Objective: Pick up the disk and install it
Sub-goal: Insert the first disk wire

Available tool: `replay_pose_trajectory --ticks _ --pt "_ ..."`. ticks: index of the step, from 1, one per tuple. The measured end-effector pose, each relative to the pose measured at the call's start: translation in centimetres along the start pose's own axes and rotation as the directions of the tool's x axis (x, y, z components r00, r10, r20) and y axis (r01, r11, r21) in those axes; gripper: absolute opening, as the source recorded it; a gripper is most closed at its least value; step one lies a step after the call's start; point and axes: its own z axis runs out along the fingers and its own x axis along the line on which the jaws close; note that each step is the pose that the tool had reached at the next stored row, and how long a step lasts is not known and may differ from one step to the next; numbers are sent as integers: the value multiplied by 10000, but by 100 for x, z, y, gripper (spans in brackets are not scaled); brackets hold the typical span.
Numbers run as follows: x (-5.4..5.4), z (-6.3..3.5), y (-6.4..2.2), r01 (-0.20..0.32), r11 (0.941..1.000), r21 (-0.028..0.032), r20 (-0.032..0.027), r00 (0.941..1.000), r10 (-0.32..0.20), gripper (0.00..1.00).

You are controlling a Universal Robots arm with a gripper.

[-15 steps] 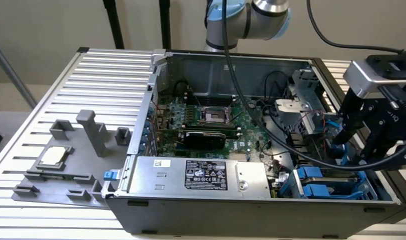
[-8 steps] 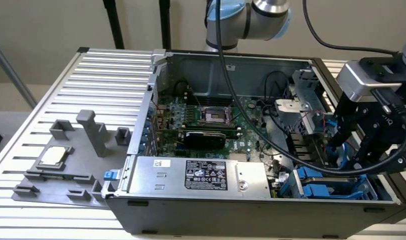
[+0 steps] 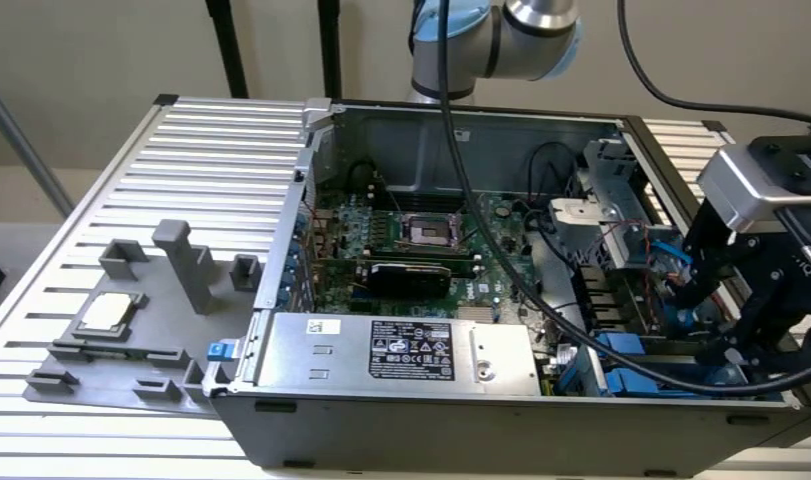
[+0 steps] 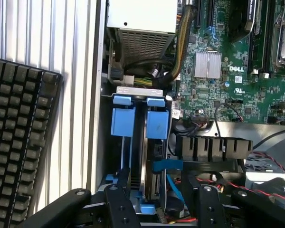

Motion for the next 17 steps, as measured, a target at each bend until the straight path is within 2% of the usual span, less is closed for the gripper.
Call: replay_pose_trajectory --ticks 4,9,11,15,17 --pt "63 -2 -89 3 10000 3 102 9999 -3 55" --pt "87 15 -208 23 10000 -4 168 9999 -23 55" --pt "89 24 -214 81 10000 -22 207 9998 -80 55" --pt "89 35 -215 295 9995 -68 334 9990 -293 55" --pt "89 43 -216 424 9991 -92 376 9984 -421 53"
